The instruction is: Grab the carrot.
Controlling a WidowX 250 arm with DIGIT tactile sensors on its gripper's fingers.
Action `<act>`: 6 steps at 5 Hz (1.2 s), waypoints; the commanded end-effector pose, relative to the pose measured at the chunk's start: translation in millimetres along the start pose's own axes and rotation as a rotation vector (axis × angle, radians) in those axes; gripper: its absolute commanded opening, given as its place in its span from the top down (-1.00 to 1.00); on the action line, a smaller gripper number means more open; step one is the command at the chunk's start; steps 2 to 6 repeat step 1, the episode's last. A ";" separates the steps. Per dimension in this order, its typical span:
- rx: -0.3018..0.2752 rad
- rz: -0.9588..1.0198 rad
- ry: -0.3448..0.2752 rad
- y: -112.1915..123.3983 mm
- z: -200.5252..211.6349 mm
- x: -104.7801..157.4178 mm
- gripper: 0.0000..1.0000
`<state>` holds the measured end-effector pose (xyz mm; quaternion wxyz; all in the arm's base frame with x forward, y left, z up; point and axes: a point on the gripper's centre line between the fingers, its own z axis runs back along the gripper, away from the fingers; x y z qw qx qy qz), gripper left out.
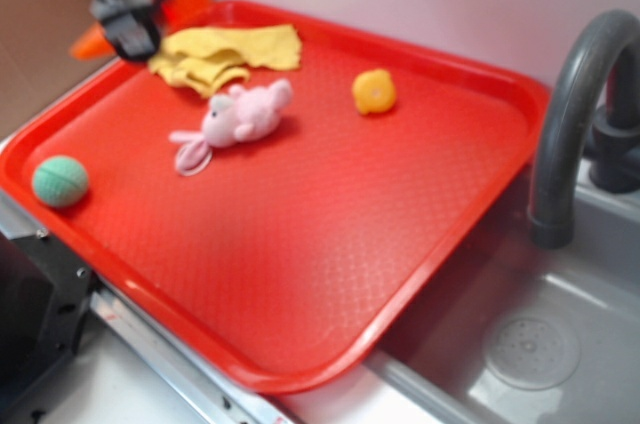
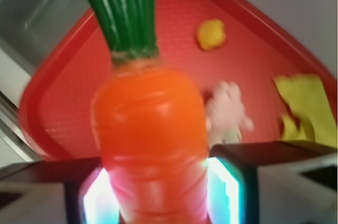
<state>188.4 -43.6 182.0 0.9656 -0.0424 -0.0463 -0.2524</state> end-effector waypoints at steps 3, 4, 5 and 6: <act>-0.047 0.340 -0.018 -16.4 15.8 -1.5 1.00; -0.047 0.340 -0.018 -16.4 15.8 -1.5 1.00; -0.047 0.340 -0.018 -16.4 15.8 -1.5 1.00; -0.047 0.340 -0.018 -16.4 15.8 -1.5 1.00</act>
